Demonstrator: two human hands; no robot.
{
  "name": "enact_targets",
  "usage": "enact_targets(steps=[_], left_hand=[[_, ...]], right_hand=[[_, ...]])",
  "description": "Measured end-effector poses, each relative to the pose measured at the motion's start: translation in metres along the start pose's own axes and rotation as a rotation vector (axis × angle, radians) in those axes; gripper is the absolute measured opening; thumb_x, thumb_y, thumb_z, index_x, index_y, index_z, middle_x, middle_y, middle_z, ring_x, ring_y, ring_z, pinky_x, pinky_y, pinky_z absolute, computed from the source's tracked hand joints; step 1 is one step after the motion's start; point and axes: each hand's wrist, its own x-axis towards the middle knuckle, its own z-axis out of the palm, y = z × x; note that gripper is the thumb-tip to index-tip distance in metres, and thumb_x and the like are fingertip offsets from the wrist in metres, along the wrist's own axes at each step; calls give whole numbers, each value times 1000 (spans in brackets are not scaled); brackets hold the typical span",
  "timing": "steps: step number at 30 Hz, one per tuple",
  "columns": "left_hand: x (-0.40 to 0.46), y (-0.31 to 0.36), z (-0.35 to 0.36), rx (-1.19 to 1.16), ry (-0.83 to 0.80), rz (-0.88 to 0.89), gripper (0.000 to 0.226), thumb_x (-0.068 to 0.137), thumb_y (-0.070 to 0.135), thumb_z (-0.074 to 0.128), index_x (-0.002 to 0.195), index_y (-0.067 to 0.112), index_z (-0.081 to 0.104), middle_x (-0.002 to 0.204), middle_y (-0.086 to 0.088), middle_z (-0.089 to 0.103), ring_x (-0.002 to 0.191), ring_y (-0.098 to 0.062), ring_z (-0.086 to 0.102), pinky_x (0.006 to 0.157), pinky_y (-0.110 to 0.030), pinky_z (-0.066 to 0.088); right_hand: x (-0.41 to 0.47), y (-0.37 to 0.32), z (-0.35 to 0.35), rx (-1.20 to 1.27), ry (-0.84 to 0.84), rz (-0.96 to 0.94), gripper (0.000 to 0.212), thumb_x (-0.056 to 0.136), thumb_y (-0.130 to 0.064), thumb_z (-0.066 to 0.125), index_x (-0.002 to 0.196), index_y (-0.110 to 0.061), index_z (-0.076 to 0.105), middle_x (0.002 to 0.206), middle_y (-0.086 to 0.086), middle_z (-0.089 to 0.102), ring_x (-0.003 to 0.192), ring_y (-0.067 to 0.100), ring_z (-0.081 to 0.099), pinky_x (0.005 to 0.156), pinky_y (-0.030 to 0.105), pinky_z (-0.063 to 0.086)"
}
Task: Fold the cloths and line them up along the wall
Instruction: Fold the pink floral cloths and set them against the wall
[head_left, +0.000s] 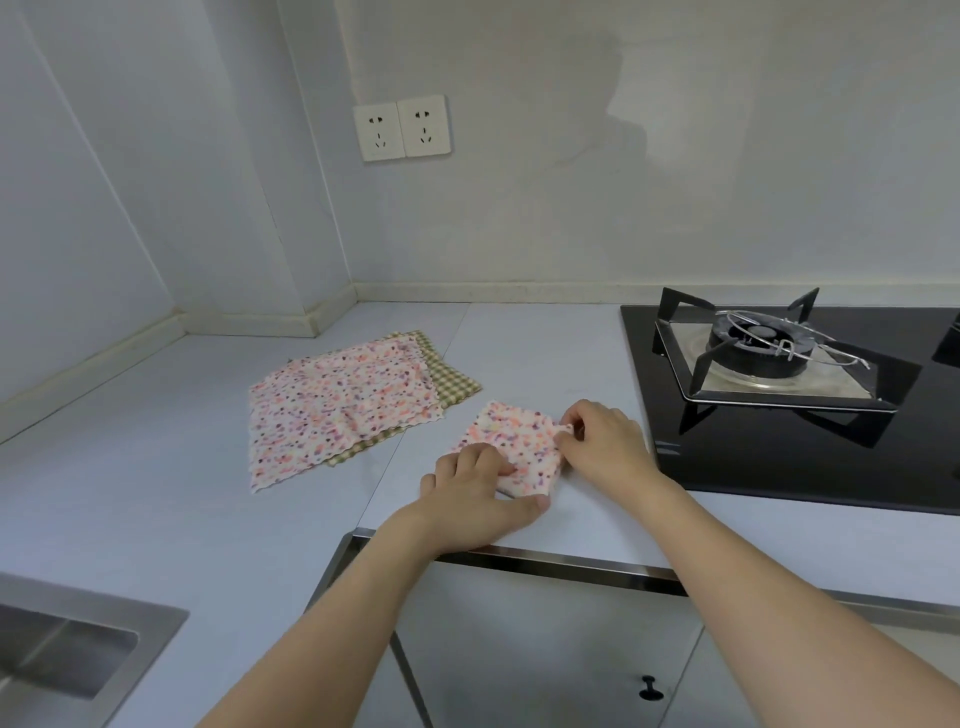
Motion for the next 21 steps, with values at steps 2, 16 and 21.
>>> enact_targets(steps=[2,16,21], left_hand=[[3,-8,-12,-161,-56,-7,45,90,58,45,129,37,46,143,13,34,134,-17,27,110,-37,22],[91,-9,-45,-1128,98,-122,43,89,46,61,112,10,68,111,-6,72,104,-24,67,94,-41,50],[142,13,-41,-959,431,82,30,100,31,47,78,11,46,75,-5,49,69,-18,51,63,-28,42]], right_hand=[[-4,-1,-3,147,-31,15,12,89,-22,55,91,-33,50,90,-12,59,93,18,57,83,34,43],[27,-44,-38,1126,232,106,47,86,11,45,110,-29,53,98,0,55,80,13,60,68,27,51],[78,-26,-39,1247,-113,561,25,95,-27,54,110,-8,60,101,10,68,86,23,65,69,35,51]])
